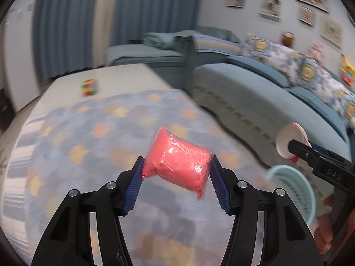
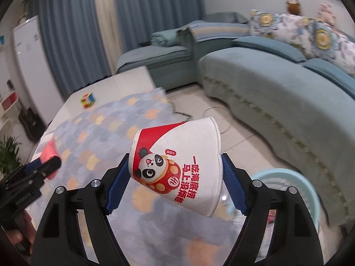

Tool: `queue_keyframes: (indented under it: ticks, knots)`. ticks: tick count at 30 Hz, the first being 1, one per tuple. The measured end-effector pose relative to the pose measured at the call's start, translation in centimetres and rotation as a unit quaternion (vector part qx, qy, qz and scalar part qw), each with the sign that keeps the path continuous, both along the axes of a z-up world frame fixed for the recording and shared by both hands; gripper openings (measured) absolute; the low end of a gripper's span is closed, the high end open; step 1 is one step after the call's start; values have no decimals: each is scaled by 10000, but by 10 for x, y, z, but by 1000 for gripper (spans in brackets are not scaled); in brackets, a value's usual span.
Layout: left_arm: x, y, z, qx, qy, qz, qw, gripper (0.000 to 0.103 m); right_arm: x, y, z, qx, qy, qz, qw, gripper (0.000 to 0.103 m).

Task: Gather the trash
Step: 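Carry the pink bag and paper cup over the basket and release both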

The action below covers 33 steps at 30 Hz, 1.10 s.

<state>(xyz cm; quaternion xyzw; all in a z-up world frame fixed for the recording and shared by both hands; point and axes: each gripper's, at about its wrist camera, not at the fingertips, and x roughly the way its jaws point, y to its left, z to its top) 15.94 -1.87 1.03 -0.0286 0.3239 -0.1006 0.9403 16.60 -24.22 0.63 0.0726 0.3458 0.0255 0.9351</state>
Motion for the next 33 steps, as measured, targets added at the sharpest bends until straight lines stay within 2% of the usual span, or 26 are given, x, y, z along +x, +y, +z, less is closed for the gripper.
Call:
queue_keyframes:
  ticks: [4,8,10,16,22,25,30,33]
  knots:
    - [-9,-61,6,-148,-3,-538,9984,56,-22,-49,12,-91,-27,-341,9994,74]
    - [-15,-126,2,-87,35,-1019,9948,56,-44,-100,10,-221,126,-725,9970,74]
    - [-18,-156,-4,-42,97,-1226,9924,56,-52,-124,1,-209,301,-908,9952,74]
    - [-20,-211,-37,49,493,-1532,9870,56,-67,-178,-40,-42,1013,-1298,9863,75]
    - [-17,-232,-70,51,939,-1682,9813,58,-76,-200,-77,120,1570,-1430,9771,75]
    - [-17,-236,-77,7,1079,-1689,9797,64,-79,-207,-87,246,1665,-1461,9749,76]
    - [-24,-236,-75,31,1008,-1763,9792,78,-82,-214,-87,421,1640,-1523,9737,77]
    - [-29,-235,-69,28,950,-1798,9791,79,-88,-214,-84,486,1602,-1544,9737,77]
